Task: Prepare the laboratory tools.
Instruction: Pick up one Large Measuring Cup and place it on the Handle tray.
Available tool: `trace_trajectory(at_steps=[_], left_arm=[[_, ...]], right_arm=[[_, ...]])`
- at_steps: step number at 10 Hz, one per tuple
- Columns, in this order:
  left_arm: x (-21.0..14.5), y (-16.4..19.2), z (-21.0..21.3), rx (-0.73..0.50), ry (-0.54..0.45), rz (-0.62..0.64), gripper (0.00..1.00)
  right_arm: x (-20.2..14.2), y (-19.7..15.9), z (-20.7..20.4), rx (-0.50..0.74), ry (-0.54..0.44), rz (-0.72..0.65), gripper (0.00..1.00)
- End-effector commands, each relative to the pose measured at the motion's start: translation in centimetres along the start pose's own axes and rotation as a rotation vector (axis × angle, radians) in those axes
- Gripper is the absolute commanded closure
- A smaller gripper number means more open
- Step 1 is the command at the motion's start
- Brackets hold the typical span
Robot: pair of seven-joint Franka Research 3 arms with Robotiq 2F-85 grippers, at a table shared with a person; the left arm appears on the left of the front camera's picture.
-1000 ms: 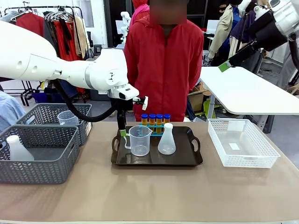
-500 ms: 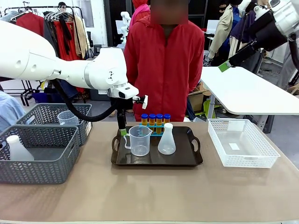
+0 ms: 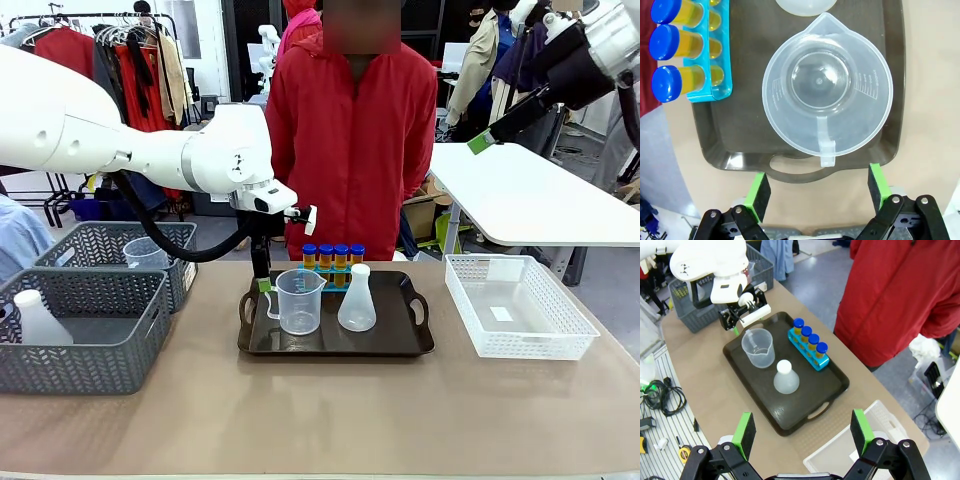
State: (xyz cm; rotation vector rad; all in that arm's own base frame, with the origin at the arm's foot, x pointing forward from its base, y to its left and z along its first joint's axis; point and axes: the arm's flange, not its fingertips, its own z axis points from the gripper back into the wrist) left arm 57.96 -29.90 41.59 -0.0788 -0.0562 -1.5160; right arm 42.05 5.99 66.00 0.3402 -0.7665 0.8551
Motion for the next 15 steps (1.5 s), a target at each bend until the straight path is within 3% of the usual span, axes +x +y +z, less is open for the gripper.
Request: trace_trajectory(at_steps=[1, 2, 7, 10, 12, 15], left_arm=[[0.0, 0.0, 0.0, 0.000, 0.000, 0.000, 0.00], [-0.6, 0.7, 0.5, 0.011, 0.019, 0.067, 0.00], [-8.1, 0.9, 8.0, -0.053, -0.149, 0.122, 0.00], [-11.5, 1.7, 13.9, -0.034, -0.285, 0.117, 0.00], [-13.8, 2.2, 17.2, -0.036, -0.393, 0.044, 0.00], [-16.5, 0.4, 20.8, 0.072, -0.513, 0.053, 0.00]], right_arm=[[0.0, -0.1, 0.0, 0.016, -0.016, 0.002, 0.00], [0.0, -0.1, 0.0, 0.016, -0.016, 0.002, 0.00], [0.0, -0.1, 0.0, 0.016, -0.016, 0.002, 0.00], [0.0, -0.1, 0.0, 0.016, -0.016, 0.002, 0.00], [0.0, -0.1, 0.0, 0.016, -0.016, 0.002, 0.00], [0.0, -0.1, 0.0, 0.016, -0.016, 0.002, 0.00]])
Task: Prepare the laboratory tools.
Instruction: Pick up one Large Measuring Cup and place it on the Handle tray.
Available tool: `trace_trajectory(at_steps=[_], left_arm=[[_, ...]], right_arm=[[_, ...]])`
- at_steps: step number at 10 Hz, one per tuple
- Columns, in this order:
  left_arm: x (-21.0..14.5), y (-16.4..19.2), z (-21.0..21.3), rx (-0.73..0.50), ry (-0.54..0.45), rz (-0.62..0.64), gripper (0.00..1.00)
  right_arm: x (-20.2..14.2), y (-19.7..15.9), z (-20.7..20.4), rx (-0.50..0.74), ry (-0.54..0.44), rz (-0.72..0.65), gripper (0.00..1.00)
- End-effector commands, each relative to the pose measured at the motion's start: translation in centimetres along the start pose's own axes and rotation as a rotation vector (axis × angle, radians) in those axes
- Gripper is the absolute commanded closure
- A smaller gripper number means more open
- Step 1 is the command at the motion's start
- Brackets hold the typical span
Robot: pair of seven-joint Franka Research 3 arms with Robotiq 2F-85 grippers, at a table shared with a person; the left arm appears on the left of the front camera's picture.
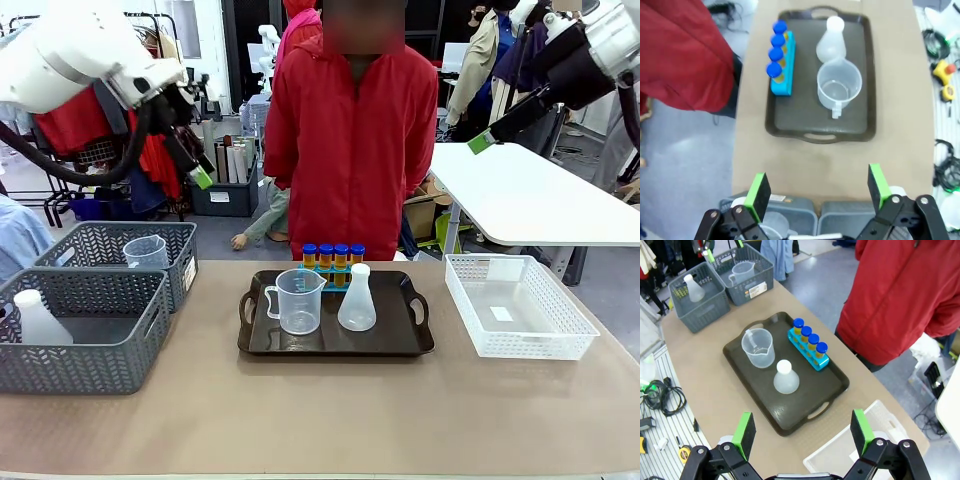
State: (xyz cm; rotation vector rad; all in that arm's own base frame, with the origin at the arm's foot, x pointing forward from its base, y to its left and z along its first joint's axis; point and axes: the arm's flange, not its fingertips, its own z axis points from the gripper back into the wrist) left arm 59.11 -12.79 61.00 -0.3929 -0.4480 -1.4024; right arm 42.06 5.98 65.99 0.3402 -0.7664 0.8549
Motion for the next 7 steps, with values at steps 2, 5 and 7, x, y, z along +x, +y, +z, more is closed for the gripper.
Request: trace_trajectory(at_steps=[2, 5, 7], left_arm=[[-1.5, -3.1, 2.6, 0.096, -0.119, -0.026, 0.00], [0.2, -4.2, 3.8, 0.079, -0.193, -0.106, 0.00], [0.8, -4.9, 4.4, 0.071, -0.214, -0.130, 0.00]], right_arm=[[0.0, -0.1, 0.0, 0.016, -0.016, 0.002, 0.00], [0.0, -0.1, 0.0, 0.016, -0.016, 0.002, 0.00], [0.0, -0.1, 0.0, 0.016, -0.016, 0.002, 0.00]])
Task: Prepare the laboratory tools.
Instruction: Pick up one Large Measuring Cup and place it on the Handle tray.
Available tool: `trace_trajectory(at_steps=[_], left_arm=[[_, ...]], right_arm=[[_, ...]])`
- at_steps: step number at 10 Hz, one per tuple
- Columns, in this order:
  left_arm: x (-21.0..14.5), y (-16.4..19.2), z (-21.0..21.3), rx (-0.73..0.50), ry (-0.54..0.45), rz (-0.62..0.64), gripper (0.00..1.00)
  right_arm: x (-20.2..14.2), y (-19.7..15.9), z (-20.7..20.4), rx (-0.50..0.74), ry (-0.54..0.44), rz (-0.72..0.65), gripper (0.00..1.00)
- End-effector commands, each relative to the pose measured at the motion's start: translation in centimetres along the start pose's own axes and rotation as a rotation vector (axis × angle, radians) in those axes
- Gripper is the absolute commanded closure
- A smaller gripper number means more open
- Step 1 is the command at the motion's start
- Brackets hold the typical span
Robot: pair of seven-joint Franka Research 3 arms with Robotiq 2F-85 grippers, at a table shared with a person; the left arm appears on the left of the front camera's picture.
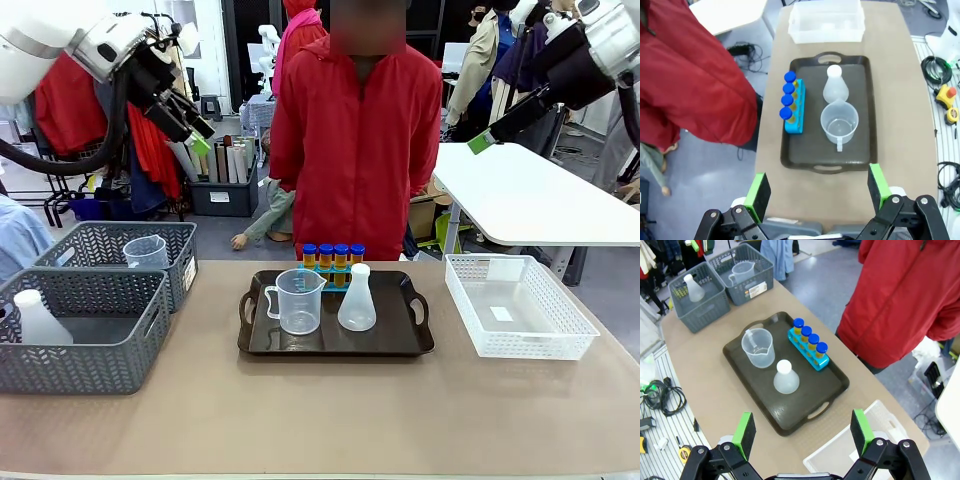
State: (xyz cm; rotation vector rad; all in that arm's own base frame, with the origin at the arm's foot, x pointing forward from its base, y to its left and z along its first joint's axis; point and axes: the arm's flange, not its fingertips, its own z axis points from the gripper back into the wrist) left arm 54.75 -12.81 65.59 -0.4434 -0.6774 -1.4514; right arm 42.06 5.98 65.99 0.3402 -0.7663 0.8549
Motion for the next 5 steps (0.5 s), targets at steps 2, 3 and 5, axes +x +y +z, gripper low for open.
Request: trace_trajectory(at_steps=[2, 3, 5], left_arm=[[-0.8, -0.9, 1.1, 0.023, -0.037, -0.011, 0.00], [-0.7, -1.2, 1.3, 0.034, -0.038, 0.012, 0.00], [-0.6, -1.3, 1.8, 0.022, -0.042, 0.043, 0.00]], right_arm=[[0.0, -0.1, 0.0, 0.016, -0.016, 0.002, 0.00], [0.0, -0.1, 0.0, 0.016, -0.016, 0.002, 0.00], [0.0, -0.1, 0.0, 0.016, -0.016, 0.002, 0.00]])
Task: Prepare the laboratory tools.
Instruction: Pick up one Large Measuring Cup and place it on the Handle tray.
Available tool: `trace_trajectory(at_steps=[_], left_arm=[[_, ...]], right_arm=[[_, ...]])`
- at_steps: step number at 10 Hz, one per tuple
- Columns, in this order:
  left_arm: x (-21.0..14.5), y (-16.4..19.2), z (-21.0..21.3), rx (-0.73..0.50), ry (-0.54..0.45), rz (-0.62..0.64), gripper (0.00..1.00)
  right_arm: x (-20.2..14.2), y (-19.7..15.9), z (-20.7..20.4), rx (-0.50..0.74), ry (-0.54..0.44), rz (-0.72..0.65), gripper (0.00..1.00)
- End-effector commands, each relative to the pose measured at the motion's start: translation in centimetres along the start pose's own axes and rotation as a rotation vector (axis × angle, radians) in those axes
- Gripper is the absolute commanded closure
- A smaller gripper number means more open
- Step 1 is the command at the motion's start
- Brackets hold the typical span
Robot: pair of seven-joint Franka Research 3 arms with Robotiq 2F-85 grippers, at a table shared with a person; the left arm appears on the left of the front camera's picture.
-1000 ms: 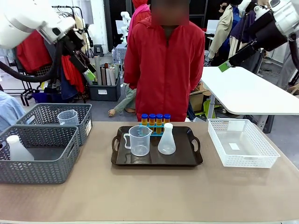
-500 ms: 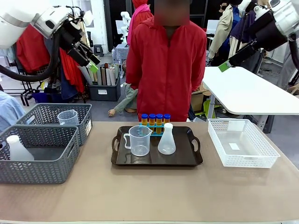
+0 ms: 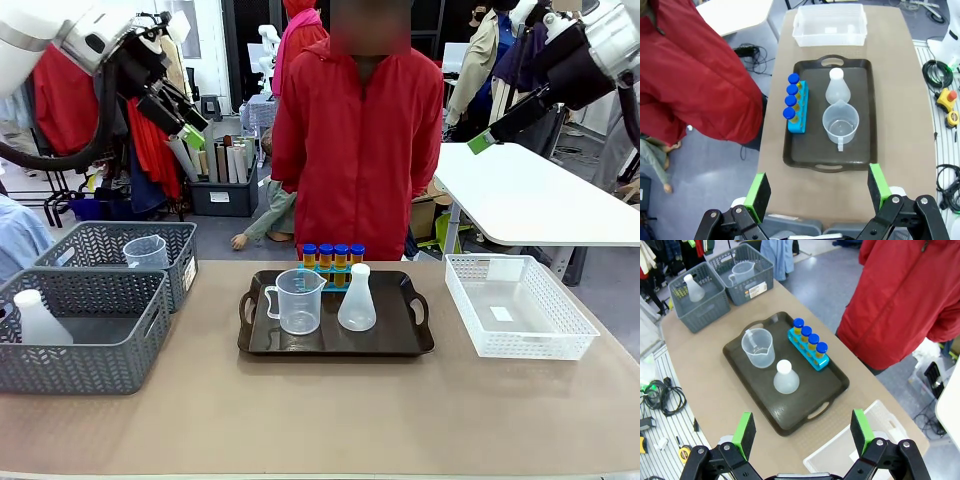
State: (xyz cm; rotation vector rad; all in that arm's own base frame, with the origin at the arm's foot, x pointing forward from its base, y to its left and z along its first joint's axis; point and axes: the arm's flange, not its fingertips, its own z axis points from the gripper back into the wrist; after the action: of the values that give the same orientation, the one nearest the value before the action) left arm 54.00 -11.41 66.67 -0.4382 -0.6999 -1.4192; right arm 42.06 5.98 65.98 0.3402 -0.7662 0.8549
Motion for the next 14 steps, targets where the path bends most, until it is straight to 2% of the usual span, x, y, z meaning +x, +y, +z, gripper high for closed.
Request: trace_trajectory(at_steps=[1, 3, 14], left_arm=[[-0.53, -0.88, 0.00, -0.010, -0.034, 0.022, 0.00], [-0.12, -0.05, 0.09, -0.001, -0.002, 0.004, 0.00], [-0.12, -0.05, 0.09, -0.001, -0.002, 0.004, 0.00]], right_arm=[[0.03, -0.10, 0.03, 0.016, -0.016, 0.002, 0.00], [0.03, -0.10, 0.03, 0.016, -0.016, 0.002, 0.00], [0.03, -0.10, 0.03, 0.016, -0.016, 0.002, 0.00]])
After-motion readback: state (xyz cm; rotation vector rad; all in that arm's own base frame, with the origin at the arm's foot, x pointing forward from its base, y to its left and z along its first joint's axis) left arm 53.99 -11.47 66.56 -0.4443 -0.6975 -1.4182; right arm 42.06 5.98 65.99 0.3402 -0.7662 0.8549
